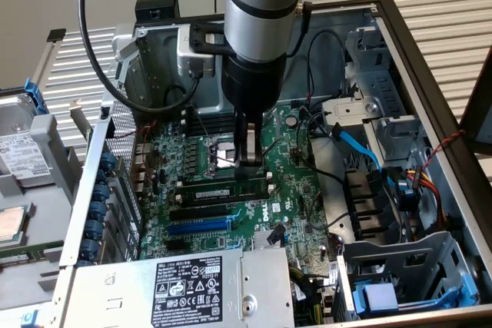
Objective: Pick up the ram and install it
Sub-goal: 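Insert the ram into the slot, then press down the ram until it locks into place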
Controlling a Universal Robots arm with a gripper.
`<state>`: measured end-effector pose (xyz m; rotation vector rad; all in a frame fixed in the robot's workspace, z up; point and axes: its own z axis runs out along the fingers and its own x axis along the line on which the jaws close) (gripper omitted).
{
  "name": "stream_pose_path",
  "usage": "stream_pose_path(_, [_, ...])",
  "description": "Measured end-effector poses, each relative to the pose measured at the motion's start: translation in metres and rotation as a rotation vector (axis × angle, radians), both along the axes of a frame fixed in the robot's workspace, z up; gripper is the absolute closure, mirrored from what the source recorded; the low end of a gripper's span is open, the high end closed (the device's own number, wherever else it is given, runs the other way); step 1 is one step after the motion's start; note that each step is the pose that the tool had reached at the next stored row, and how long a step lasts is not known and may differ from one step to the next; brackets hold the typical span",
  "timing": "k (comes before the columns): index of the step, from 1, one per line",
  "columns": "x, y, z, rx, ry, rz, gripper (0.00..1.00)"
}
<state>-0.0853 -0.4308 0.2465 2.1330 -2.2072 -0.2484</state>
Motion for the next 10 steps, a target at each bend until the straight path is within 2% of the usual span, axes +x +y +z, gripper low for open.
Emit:
stream_pose_path(4, [-0.0002,0.0001,0.0051,0.0000,-0.0026,0.000,0.68])
stream_pose_path(10, [-0.0003,0.0001,0.0056,0.0000,-0.0027,0.000,0.68])
